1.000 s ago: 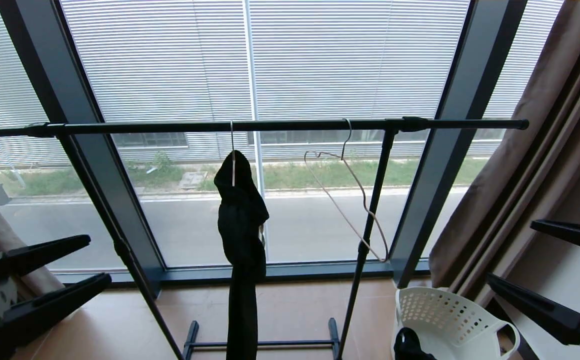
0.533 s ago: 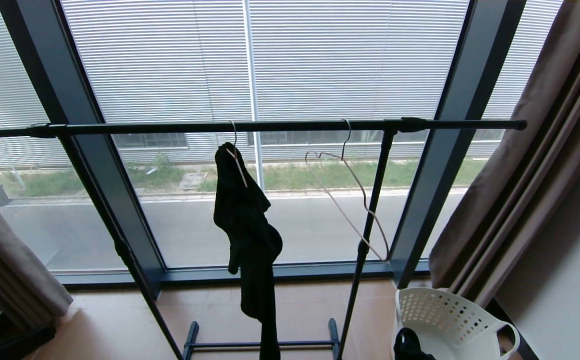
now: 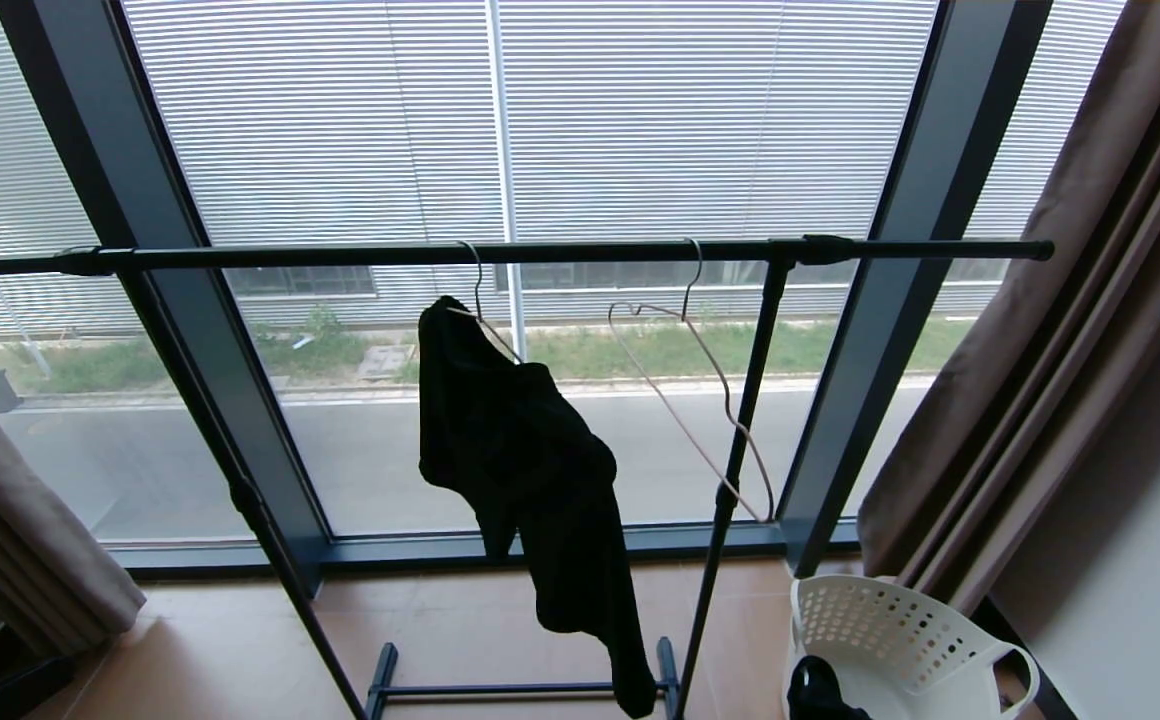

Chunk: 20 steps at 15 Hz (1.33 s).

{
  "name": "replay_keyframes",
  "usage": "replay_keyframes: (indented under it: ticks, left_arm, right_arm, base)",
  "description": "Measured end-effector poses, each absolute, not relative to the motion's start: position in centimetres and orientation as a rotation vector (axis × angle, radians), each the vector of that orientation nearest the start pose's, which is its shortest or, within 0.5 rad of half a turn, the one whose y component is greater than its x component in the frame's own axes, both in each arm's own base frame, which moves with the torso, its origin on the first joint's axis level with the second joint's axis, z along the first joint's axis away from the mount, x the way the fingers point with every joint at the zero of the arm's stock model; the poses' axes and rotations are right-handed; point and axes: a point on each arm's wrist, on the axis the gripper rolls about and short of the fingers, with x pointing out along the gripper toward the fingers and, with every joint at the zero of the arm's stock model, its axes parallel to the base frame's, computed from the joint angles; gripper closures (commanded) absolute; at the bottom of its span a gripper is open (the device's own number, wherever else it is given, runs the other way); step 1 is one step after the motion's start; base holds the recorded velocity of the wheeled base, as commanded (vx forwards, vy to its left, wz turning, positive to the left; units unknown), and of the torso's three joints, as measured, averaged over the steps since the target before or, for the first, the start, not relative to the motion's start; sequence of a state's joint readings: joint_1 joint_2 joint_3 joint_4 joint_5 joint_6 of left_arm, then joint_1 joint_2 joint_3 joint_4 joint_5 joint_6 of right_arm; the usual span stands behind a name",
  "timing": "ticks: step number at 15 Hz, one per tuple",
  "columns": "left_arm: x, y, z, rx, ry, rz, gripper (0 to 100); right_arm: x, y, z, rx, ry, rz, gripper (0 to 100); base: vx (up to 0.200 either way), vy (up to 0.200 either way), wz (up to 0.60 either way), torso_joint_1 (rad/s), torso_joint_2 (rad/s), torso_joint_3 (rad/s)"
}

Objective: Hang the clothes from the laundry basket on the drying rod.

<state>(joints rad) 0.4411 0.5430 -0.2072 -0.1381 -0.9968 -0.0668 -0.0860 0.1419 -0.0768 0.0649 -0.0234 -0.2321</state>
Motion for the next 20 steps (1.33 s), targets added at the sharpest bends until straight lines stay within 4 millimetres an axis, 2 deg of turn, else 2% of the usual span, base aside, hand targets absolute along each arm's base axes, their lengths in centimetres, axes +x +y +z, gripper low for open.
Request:
replay_keyframes:
  ticks: [3,5,9,11,15,18,20]
  left_arm:
    - [3.8,-0.5,15.0,-0.192,0.21,-0.6,0]
    - [3.9,-0.7,14.2,-0.16,0.232,-0.669,0]
    - [2.7,-1.3,10.7,-0.109,0.283,-0.775,0]
    - [1.8,-1.5,9.9,-0.135,0.283,-0.726,0]
    - [-0.5,-2.3,9.0,-0.125,0.173,-0.55,0]
    - [-1.3,-2.5,9.1,-0.057,0.111,-0.54,0]
    - [-1.4,-1.9,9.4,-0.013,0.101,-0.345,0]
  right_arm:
    - [-1.8,0.1,8.4,-0.226,0.128,-0.096,0]
    - [-1.9,0.1,8.2,-0.226,0.12,-0.097,0]
    - [-1.9,0.2,8.2,-0.224,0.113,-0.079,0]
    - [-1.9,0.2,8.2,-0.221,0.112,-0.079,0]
    - [-1.9,0.2,8.2,-0.212,0.111,-0.079,0]
    - [-1.9,0.2,8.2,-0.181,0.11,-0.082,0]
    - [-1.9,0.2,8.2,-0.176,0.111,-0.083,0]
  base:
    - [0.0,0.0,0.0,0.0,0.0,0.0]
    - [0.0,0.0,0.0,0.0,0.0,0.0]
    - [0.0,0.0,0.0,0.0,0.0,0.0]
    - [0.0,0.0,0.0,0.0,0.0,0.0]
    - [0.0,0.0,0.0,0.0,0.0,0.0]
    - [0.0,0.0,0.0,0.0,0.0,0.0]
    - [0.0,0.0,0.0,0.0,0.0,0.0]
